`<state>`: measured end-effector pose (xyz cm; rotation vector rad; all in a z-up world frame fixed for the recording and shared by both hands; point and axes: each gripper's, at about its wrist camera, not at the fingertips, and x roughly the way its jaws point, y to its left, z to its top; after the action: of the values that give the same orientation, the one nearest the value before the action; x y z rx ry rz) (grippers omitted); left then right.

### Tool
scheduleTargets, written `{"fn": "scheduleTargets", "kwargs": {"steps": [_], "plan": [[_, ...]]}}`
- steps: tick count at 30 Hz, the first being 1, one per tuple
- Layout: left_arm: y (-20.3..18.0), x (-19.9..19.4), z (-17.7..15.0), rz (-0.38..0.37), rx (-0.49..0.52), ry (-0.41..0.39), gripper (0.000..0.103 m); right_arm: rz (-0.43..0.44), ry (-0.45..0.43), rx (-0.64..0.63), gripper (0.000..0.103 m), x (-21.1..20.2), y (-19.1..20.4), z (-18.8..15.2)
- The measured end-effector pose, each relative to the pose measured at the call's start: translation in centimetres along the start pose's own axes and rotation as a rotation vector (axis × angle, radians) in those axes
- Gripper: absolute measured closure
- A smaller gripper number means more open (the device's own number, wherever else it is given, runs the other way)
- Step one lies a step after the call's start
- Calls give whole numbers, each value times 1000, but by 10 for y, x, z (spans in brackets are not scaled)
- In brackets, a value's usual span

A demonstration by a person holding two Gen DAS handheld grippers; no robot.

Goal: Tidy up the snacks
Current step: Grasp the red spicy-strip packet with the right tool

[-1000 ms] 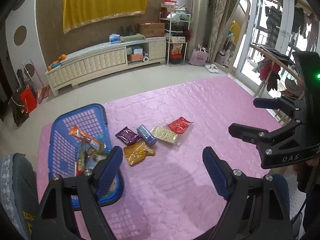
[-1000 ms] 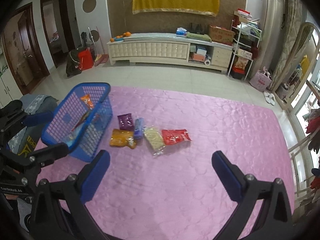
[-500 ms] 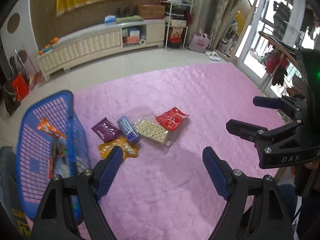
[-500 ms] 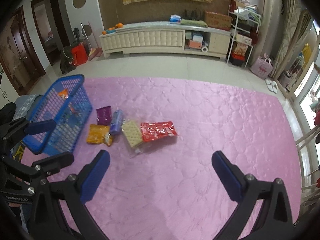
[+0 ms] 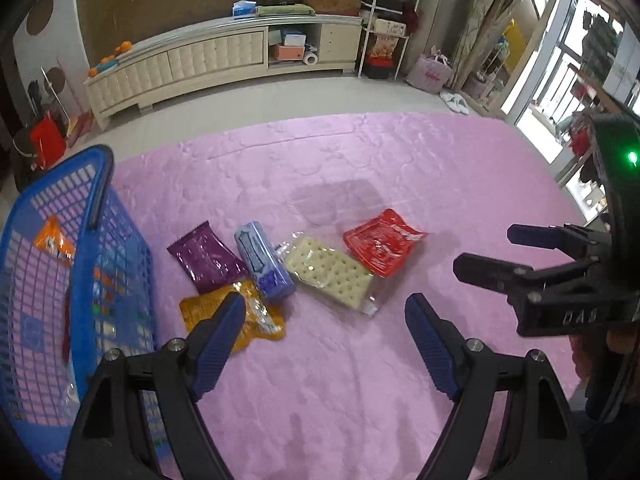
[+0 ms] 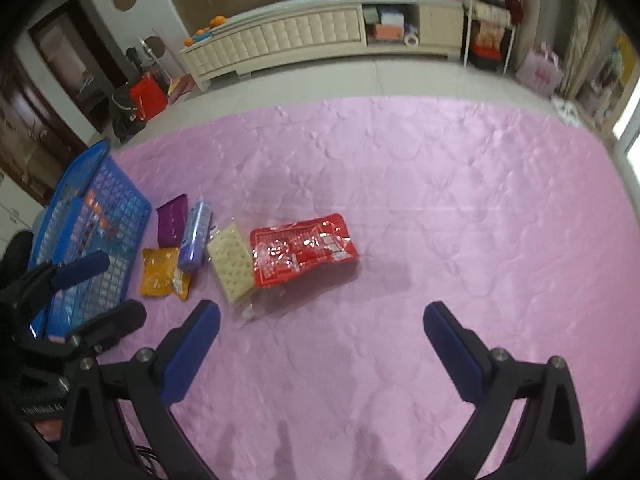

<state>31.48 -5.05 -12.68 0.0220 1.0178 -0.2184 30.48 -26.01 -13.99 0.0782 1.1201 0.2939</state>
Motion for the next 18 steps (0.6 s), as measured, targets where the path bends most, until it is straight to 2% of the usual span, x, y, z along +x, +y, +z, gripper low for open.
{"fn": "scheduleTargets", "kwargs": {"steps": [4, 7, 12, 16, 18], "plan": [[4, 14, 1, -6, -19, 24, 23, 4, 16, 40, 0, 18, -4, 10], [9, 25, -1, -21, -47, 46, 23, 67, 50, 100, 6, 34, -6, 17], [16, 35, 0, -23, -68, 59, 23, 83, 97, 159, 25, 59, -5, 21], [22, 37, 0, -38, -92, 62, 23, 93, 129, 212, 32, 73, -10, 23], [25, 38, 0, -42, -98, 66, 23, 100, 101, 214, 47, 70, -12, 26]]}}
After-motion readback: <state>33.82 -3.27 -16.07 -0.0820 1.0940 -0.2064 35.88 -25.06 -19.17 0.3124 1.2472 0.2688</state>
